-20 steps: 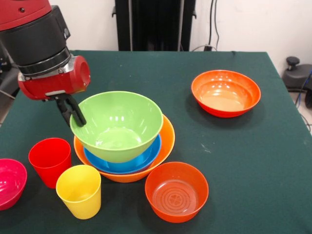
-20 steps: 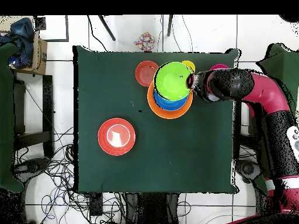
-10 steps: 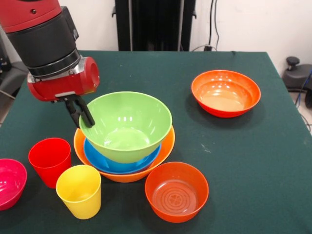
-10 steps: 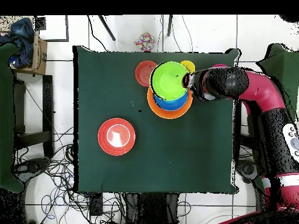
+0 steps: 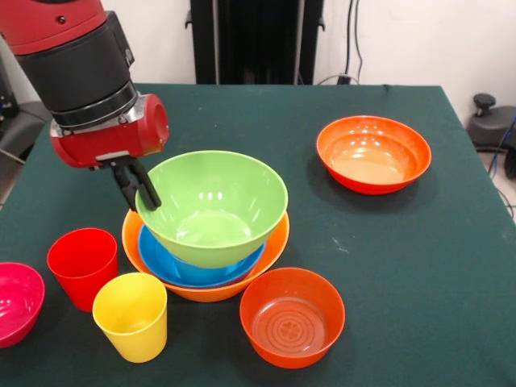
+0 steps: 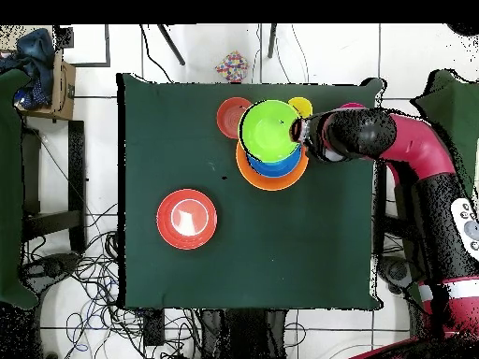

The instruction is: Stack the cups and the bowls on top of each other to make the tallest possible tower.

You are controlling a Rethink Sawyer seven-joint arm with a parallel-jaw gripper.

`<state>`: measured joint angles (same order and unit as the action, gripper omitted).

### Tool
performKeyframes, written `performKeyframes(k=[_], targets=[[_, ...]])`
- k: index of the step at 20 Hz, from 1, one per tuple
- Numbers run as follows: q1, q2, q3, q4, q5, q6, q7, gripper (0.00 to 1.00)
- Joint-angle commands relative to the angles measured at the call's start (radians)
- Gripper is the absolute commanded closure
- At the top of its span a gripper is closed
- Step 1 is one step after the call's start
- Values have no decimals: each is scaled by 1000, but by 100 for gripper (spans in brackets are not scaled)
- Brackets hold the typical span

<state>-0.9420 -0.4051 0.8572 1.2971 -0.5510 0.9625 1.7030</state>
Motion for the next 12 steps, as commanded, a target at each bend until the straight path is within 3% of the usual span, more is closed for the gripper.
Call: performKeyframes(k=[1,12], targets=[[38,11,-46,46,-24,11,-148,100],[28,-1,-44,83,-29,1,-152,100]])
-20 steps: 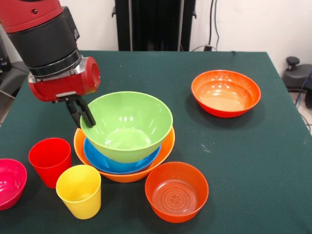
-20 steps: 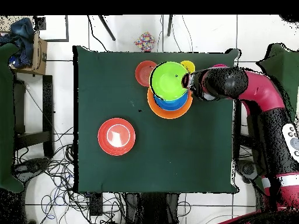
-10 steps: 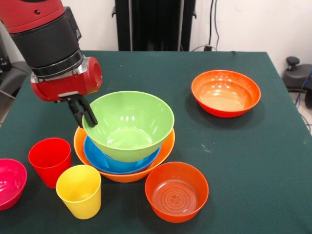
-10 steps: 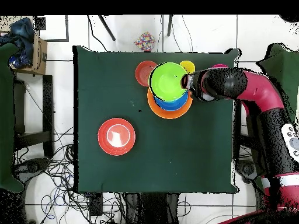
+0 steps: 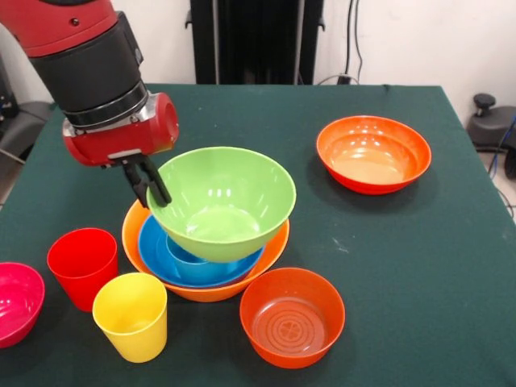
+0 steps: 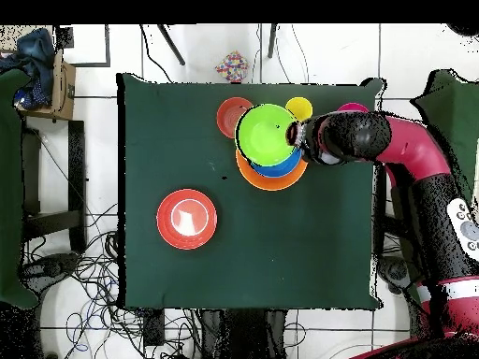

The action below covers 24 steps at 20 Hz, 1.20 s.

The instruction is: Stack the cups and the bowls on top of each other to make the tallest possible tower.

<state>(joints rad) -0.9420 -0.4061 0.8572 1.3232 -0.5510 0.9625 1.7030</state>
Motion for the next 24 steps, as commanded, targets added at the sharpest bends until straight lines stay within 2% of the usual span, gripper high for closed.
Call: performKeyframes(k=[1,24], targets=[[27,-1,-44,59,-29,0,-153,100],[-7,-23,-35,90,-24,15,-178,100]])
